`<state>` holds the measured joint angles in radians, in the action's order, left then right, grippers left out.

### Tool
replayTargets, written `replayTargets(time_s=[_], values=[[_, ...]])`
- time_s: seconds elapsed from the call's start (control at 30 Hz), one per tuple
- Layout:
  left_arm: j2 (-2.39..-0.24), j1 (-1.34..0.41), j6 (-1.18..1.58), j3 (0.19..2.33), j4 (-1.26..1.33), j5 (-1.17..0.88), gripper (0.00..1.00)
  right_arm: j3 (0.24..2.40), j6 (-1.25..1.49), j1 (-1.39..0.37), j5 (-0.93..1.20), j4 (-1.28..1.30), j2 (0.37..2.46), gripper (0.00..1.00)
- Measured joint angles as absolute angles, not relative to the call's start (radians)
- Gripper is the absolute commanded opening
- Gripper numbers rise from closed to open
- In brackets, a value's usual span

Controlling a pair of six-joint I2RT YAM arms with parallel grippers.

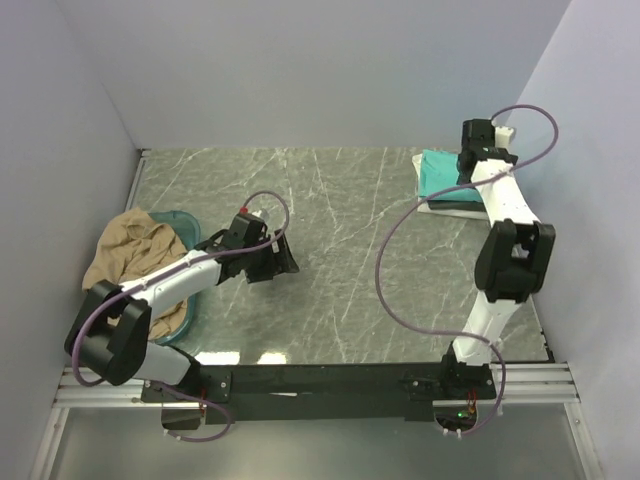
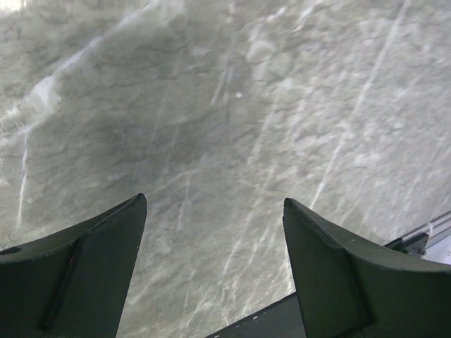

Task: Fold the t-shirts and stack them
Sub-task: Neatly place the folded tshirt to the corner, then reset both grippers

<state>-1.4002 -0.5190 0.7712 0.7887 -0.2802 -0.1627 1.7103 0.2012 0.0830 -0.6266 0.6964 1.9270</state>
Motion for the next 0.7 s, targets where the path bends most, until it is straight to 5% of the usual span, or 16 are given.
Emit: replayTargets(time_s=[0.3, 0.7], values=[[-1.253, -0.53, 0.773, 0.803, -0.293, -0.069, 0.85, 1.388, 0.275, 0.014, -0.406, 0.541, 1.506, 0.77], [-1.051, -0.532, 0.807, 0.757, -0.289, 0.078, 0.85, 0.921, 0.387, -0.435, -0.143, 0.381, 1.235, 0.78]])
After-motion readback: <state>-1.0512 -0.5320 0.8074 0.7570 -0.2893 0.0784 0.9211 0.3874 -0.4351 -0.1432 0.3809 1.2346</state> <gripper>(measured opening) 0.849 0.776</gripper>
